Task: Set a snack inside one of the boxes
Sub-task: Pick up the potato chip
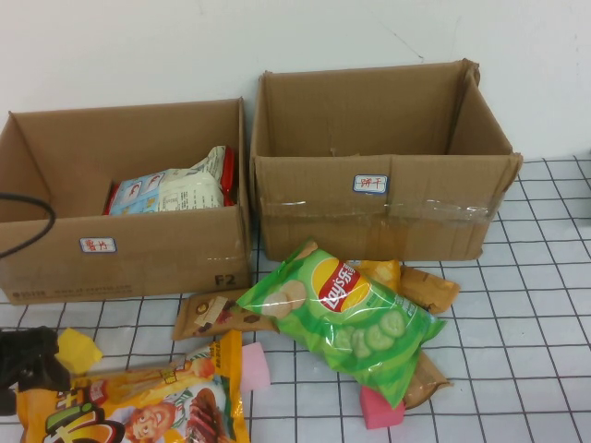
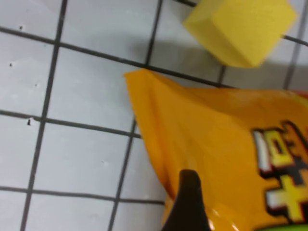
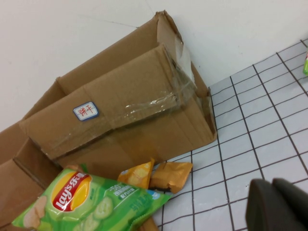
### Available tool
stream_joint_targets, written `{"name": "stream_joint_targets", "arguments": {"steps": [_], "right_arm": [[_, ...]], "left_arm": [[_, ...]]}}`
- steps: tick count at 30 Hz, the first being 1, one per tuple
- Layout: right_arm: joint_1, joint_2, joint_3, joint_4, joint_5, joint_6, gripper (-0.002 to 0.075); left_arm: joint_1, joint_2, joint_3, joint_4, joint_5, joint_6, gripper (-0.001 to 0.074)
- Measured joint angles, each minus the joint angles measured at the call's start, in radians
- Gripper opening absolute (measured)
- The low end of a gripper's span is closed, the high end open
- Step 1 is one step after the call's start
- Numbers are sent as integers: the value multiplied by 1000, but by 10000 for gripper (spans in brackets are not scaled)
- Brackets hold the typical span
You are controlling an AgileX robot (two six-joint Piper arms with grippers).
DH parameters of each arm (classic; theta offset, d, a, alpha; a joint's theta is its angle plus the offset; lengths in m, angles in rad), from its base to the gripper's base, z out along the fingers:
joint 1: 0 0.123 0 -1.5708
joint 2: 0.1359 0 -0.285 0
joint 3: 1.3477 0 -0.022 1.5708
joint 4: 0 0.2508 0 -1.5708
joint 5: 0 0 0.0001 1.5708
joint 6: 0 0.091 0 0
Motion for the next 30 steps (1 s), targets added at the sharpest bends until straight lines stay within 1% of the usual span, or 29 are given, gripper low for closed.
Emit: {"name": "stream_joint_targets", "arguments": {"steps": [5, 11, 16, 21, 26, 30], "right_arm": [[0, 0, 0, 0, 5, 0, -1], [0, 0, 0, 0, 8, 0, -1], [0, 0, 0, 0, 8, 0, -1], [0, 0, 0, 0, 10, 0, -1], [0, 0, 0, 0, 12, 0, -1], [0, 0, 0, 0, 12, 0, -1]], "left_arm": [[2, 43, 0, 26, -43, -82, 500], [2, 49, 0, 196, -68, -253, 500], [2, 87, 0, 234, -85, -285, 500], [2, 142, 0, 128, -134, -253, 500], [4, 208, 0, -78, -165, -125, 500], [4, 249, -2, -250, -165, 13, 500]]}}
